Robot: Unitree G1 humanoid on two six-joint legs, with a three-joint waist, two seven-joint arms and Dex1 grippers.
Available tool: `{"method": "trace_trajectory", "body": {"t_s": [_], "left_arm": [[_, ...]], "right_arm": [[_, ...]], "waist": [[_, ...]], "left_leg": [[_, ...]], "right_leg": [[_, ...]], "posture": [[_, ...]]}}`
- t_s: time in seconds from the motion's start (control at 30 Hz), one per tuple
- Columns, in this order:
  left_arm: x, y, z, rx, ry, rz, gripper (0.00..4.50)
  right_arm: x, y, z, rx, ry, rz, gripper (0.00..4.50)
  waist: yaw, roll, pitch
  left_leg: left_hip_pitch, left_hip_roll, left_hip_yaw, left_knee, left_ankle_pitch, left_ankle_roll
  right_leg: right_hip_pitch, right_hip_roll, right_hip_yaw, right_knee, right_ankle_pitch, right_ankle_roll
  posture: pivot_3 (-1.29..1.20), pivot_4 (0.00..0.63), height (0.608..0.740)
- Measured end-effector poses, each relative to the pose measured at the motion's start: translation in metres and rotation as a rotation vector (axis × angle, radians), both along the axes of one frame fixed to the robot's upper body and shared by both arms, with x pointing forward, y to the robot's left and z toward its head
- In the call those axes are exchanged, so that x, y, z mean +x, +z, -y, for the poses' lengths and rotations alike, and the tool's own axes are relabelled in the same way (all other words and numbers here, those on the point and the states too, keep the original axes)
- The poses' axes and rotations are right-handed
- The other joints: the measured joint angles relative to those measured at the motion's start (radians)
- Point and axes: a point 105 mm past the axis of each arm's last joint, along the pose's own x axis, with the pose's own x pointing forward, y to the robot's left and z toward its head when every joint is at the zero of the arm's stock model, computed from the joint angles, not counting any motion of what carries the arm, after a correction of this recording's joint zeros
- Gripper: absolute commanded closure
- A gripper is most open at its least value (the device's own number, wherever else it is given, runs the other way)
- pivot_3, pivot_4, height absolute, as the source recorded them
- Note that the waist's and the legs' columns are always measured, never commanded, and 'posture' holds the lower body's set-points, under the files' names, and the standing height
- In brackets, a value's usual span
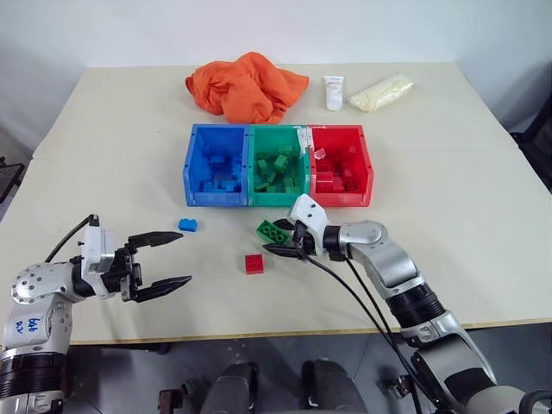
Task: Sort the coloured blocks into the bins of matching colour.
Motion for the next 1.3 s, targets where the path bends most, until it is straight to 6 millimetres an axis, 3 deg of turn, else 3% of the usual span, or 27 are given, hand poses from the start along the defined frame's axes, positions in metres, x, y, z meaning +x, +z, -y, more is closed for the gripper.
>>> {"method": "trace_trajectory", "body": {"t_s": [0.07, 0.23, 0.4, 0.5, 0.6, 0.63, 0.67, 0.77, 0.9, 1.03, 1.1, 1.3], "left_arm": [[0.000, 0.001, 0.000, 0.000, -0.004, 0.001, 0.00], [0.002, -0.002, -0.001, -0.003, -0.007, -0.012, 0.00], [0.007, 0.000, 0.001, -0.002, -0.009, -0.009, 0.00], [0.009, -0.001, 0.006, -0.005, -0.019, -0.007, 0.00], [0.013, -0.003, 0.006, -0.015, -0.016, -0.018, 0.00], [0.014, -0.004, 0.006, -0.016, -0.013, -0.019, 0.00], [0.015, -0.002, 0.007, -0.016, -0.018, -0.009, 0.00], [0.020, 0.002, 0.008, -0.018, -0.022, 0.010, 0.00], [0.021, 0.002, 0.008, -0.020, -0.019, 0.011, 0.00], [0.022, 0.003, 0.009, -0.022, -0.022, 0.020, 0.00], [0.022, 0.002, 0.011, -0.021, -0.029, 0.018, 0.00], [0.023, 0.000, 0.010, -0.019, -0.033, 0.007, 0.00]], "right_arm": [[-0.001, 0.001, 0.000, 0.001, 0.001, 0.007, 3.01], [-0.007, 0.013, 0.005, 0.003, 0.005, 0.038, 3.03], [0.000, 0.063, 0.008, 0.084, -0.021, 0.129, 3.03], [0.020, 0.103, 0.009, 0.129, -0.073, 0.209, 3.03], [0.039, 0.123, 0.007, 0.154, -0.111, 0.238, 3.03], [0.045, 0.123, 0.006, 0.154, -0.121, 0.234, 3.03], [0.052, 0.122, 0.006, 0.146, -0.139, 0.229, 2.30], [0.074, 0.117, 0.009, 0.105, -0.200, 0.200, 1.38], [0.082, 0.121, 0.010, 0.097, -0.207, 0.242, 0.03], [0.077, 0.128, 0.010, 0.112, -0.172, 0.293, 0.03], [0.063, 0.125, 0.017, 0.114, -0.110, 0.312, 0.03], [0.007, 0.080, 0.055, 0.048, 0.061, 0.152, 0.03]], "waist": [[0.000, 0.000, 0.000], [0.001, 0.000, 0.000], [0.000, 0.000, 0.000], [-0.003, 0.000, 0.000], [-0.003, 0.000, 0.000], [-0.003, 0.000, 0.000], [-0.004, 0.000, 0.000], [-0.005, 0.000, 0.000], [-0.009, 0.000, 0.000], [-0.014, 0.000, 0.000], [-0.008, 0.000, 0.000], [0.005, 0.000, 0.000]], "left_leg": [[0.000, 0.000, 0.000, 0.000, 0.000, 0.000], [0.000, 0.000, 0.000, 0.000, 0.000, 0.000], [0.000, 0.000, 0.000, 0.000, 0.000, 0.000], [0.000, 0.000, 0.001, 0.000, 0.000, 0.000], [0.000, 0.000, 0.001, -0.001, 0.000, 0.000], [0.000, 0.000, 0.001, -0.001, 0.000, 0.000], [0.000, 0.000, 0.001, -0.001, 0.000, 0.000], [0.000, 0.000, 0.001, -0.001, 0.000, 0.000], [0.000, 0.000, 0.001, -0.001, 0.000, 0.000], [-0.001, 0.000, 0.001, -0.001, 0.000, 0.000], [-0.001, 0.000, 0.000, -0.001, 0.000, 0.000], [-0.002, 0.000, 0.000, 0.000, 0.000, 0.000]], "right_leg": [[0.000, 0.000, 0.000, 0.000, 0.000, 0.000], [0.000, 0.000, 0.000, 0.000, 0.000, 0.000], [0.000, 0.000, 0.000, 0.000, 0.000, 0.000], [-0.002, 0.000, 0.001, 0.001, 0.000, 0.000], [-0.002, 0.000, 0.000, 0.002, 0.000, 0.000], [-0.003, 0.000, 0.000, 0.002, 0.000, 0.000], [-0.003, 0.000, 0.000, 0.002, 0.000, 0.000], [-0.003, 0.000, 0.000, 0.002, 0.000, 0.000], [-0.003, 0.000, 0.000, 0.002, 0.000, 0.000], [-0.003, 0.000, 0.000, 0.002, 0.000, 0.000], [-0.003, 0.000, 0.000, 0.003, 0.000, 0.000], [-0.001, 0.000, 0.000, 0.001, 0.000, 0.000]], "posture": [[0.00, 0.150, 0.740], [0.00, 0.150, 0.740], [0.00, 0.150, 0.740], [0.00, 0.150, 0.740], [0.00, 0.150, 0.740], [0.00, 0.150, 0.740], [0.00, 0.150, 0.740], [0.00, 0.150, 0.740], [0.00, 0.150, 0.740], [0.00, 0.150, 0.740], [0.00, 0.150, 0.740], [0.00, 0.150, 0.740]]}}
